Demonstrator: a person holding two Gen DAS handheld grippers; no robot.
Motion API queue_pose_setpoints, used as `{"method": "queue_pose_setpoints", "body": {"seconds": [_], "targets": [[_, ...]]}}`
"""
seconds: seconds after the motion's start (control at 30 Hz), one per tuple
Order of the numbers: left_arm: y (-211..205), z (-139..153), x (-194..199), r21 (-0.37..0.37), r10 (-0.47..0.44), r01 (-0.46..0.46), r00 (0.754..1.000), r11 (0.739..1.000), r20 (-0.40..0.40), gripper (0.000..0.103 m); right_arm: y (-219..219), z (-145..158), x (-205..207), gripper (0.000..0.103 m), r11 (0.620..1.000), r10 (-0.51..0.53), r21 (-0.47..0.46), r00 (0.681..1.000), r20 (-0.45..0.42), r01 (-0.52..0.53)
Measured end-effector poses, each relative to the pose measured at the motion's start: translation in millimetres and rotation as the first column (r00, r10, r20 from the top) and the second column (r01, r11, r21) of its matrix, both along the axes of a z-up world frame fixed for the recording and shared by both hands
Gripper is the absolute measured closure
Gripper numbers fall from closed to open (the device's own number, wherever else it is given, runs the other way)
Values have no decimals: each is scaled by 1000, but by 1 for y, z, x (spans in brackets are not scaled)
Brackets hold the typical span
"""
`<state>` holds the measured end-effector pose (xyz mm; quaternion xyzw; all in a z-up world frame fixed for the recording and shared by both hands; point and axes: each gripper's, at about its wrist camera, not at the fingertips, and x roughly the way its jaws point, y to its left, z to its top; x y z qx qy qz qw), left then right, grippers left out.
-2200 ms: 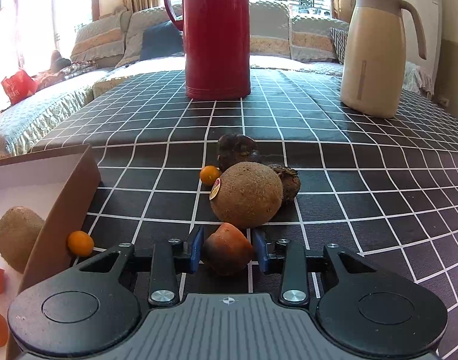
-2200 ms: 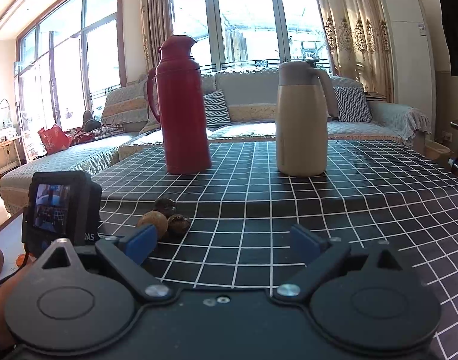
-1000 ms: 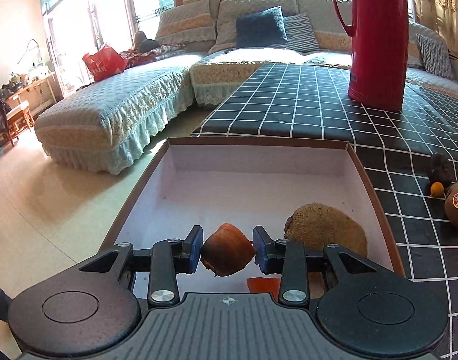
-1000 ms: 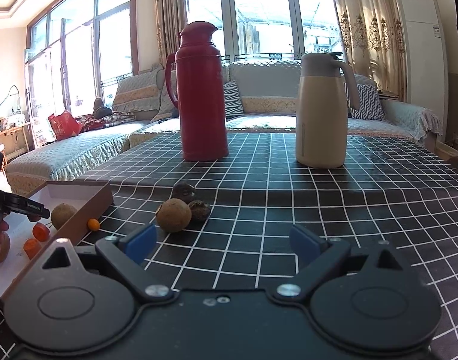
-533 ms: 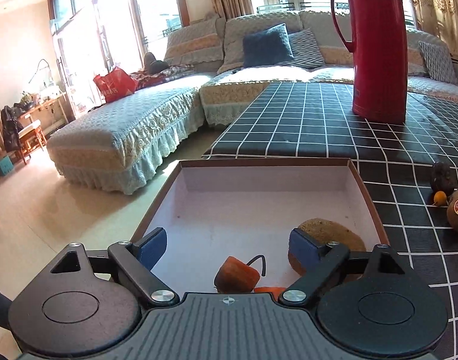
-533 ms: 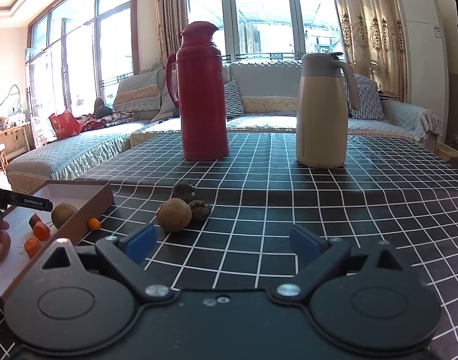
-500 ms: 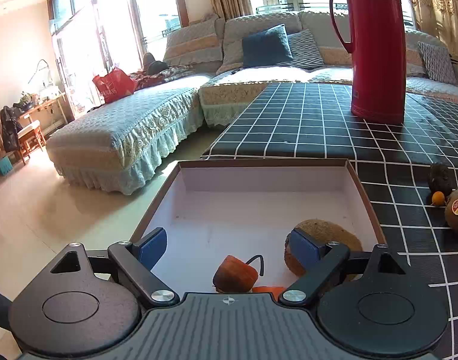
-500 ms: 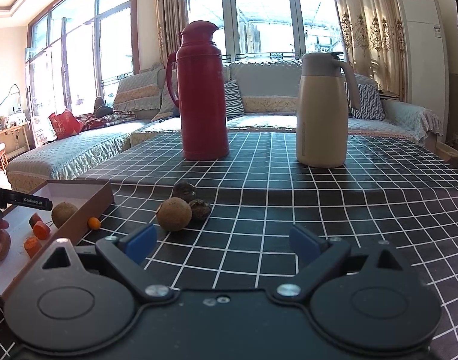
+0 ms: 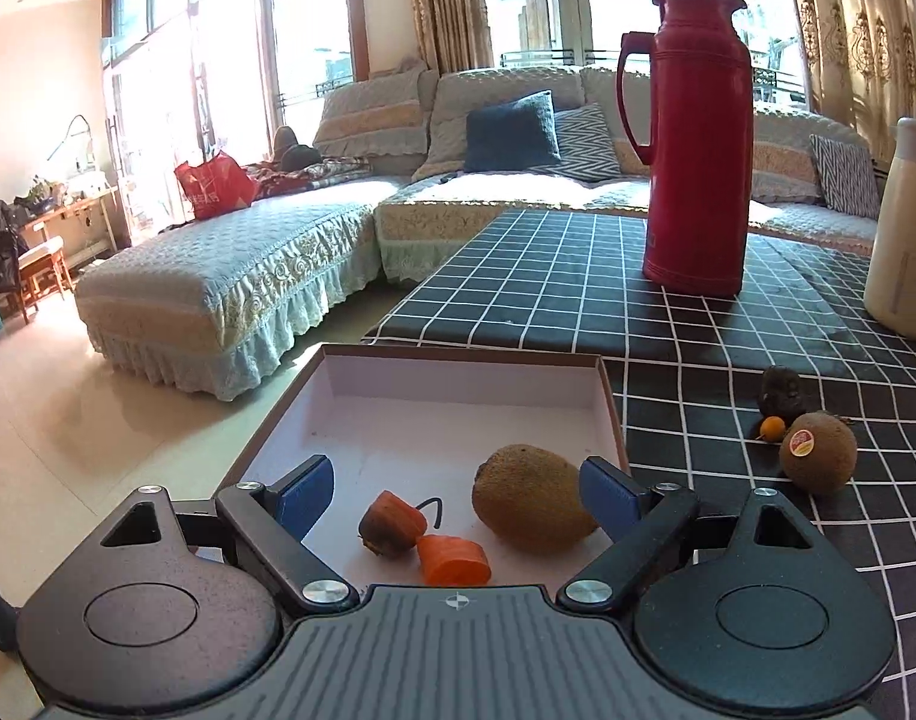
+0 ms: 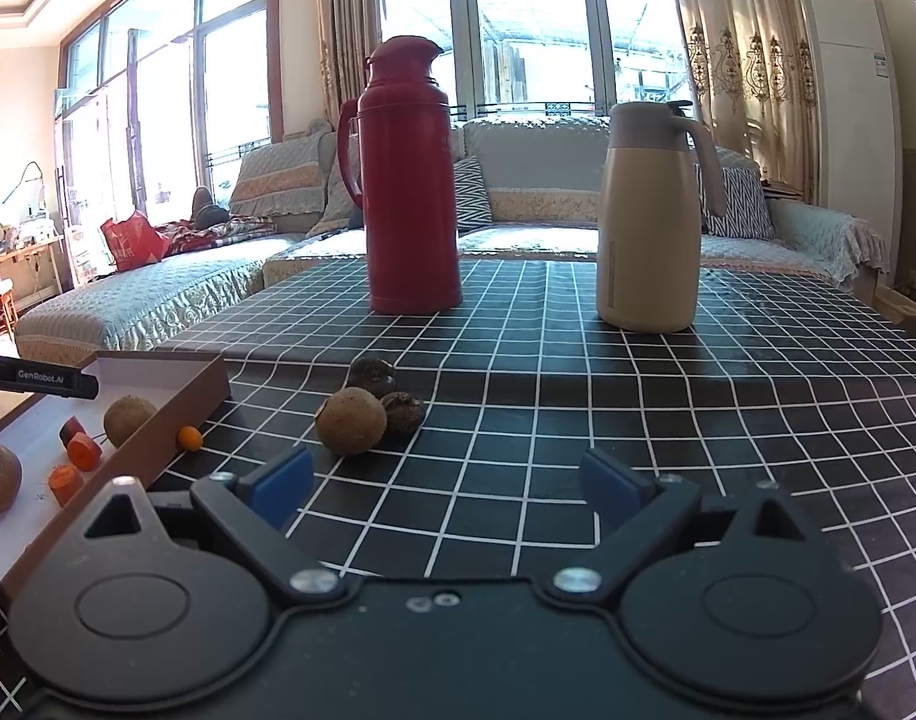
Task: Organize fruits
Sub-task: 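Reach the right gripper to the stickered kiwi and close on it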
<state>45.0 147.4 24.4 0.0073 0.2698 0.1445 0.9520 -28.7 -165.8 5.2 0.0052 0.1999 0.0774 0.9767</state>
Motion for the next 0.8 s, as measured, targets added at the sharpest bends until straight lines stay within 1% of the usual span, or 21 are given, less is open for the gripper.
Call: {"method": "queue_pose_setpoints", "body": {"seconds": [0.07, 0.13, 0.17, 0.2, 0.23, 0.27, 0.33, 0.37, 0.63, 0.8], "targets": [[-5, 3, -11, -25, 5, -5, 1000, 1000, 7, 14, 1, -1, 0, 7, 1000, 2, -2, 1000, -4, -2], [-9, 5, -20, -43, 12, -11, 1000, 999, 19, 14, 2, -2, 2, 3, 1000, 5, -6, 1000, -10, -5], [-10, 5, -24, -50, 16, -15, 1000, 999, 18, 12, 4, -3, 3, 3, 1000, 9, -8, 1000, -14, -9], [-12, 5, -27, -52, 16, -15, 1000, 999, 18, 4, 5, -4, 3, 1, 1000, 14, -12, 1000, -13, -14], [-15, 5, -29, -46, 9, -8, 1000, 999, 23, 1, 7, -6, 4, 0, 1000, 15, -16, 1000, -13, -15], [-19, 4, -31, -20, -7, 7, 1000, 1000, 30, 0, 10, -7, 7, 0, 1000, 23, -20, 1000, -22, -23], [-26, 2, -29, 35, -22, 21, 999, 999, 32, 0, 16, -9, 14, 0, 999, 37, -30, 999, -29, -38], [-27, 2, -28, 48, -15, 13, 999, 999, 39, 0, 19, -10, 17, 0, 999, 41, -30, 999, -32, -42], [-8, -1, -8, 2, 3, -3, 1000, 1000, 14, 0, 50, -26, 52, 3, 995, 58, -72, 996, -74, -63], [-3, -1, -5, -8, 16, -16, 1000, 1000, 21, 0, 67, -26, 71, 2, 994, 56, -91, 996, -73, -63]]}}
